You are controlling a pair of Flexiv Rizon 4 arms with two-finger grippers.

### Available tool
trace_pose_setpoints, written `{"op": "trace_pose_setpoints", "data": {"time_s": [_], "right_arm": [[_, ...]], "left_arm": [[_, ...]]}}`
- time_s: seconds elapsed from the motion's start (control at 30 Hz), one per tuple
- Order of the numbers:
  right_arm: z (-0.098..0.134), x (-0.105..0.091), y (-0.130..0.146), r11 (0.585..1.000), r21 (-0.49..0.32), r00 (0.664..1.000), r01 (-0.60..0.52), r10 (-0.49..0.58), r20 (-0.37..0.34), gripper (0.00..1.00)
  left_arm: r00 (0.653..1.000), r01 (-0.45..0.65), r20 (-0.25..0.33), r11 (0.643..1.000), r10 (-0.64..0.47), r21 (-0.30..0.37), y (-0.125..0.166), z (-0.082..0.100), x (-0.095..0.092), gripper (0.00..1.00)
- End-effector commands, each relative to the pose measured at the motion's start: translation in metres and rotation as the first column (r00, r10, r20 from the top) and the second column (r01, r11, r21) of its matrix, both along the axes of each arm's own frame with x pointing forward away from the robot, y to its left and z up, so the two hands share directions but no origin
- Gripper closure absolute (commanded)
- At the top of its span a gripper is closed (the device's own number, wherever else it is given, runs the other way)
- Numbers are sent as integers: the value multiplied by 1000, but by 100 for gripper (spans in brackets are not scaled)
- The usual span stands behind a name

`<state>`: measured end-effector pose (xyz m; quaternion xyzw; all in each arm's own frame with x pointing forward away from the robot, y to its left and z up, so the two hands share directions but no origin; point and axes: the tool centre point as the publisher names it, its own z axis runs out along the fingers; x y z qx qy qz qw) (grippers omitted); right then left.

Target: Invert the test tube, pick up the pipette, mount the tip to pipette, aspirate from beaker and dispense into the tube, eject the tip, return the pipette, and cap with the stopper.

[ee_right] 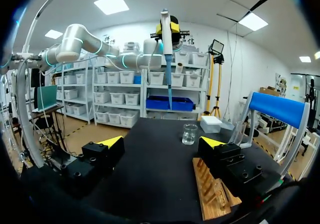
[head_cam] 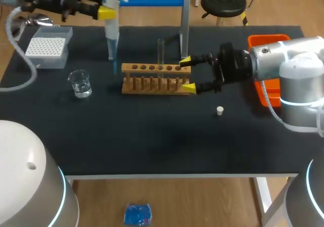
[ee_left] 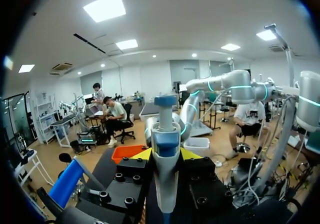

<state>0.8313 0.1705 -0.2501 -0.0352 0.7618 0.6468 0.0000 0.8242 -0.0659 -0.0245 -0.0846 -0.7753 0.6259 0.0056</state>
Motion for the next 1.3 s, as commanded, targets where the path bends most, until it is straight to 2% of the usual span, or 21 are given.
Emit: {"op": "trace_pose_setpoints", "data": {"time_s": [0.03,0.17,0.4,0.57,0.7,1.1,1.3], "right_arm": [[0,0,0,1000,-1,1000,0,0,0,0],[0,0,0,1000,-1,1000,0,0,0,0],[0,0,0,1000,-1,1000,0,0,0,0],[0,0,0,1000,-1,1000,0,0,0,0],[0,0,0,1000,-1,1000,0,0,0,0],[0,0,0,1000,-1,1000,0,0,0,0],[0,0,0,1000,-1,1000,0,0,0,0]], "left_arm": [[999,41,0,999,-41,-5,46,-1,13,100],[997,80,23,997,-80,-9,65,-7,21,100],[995,96,24,995,-96,-23,85,-26,34,100],[996,90,-8,995,-91,-43,97,-44,47,100],[996,88,-13,995,-89,-51,105,-54,56,100],[997,72,-36,996,-74,-44,125,-77,69,100],[997,67,-38,997,-69,-46,130,-82,75,100]]}}
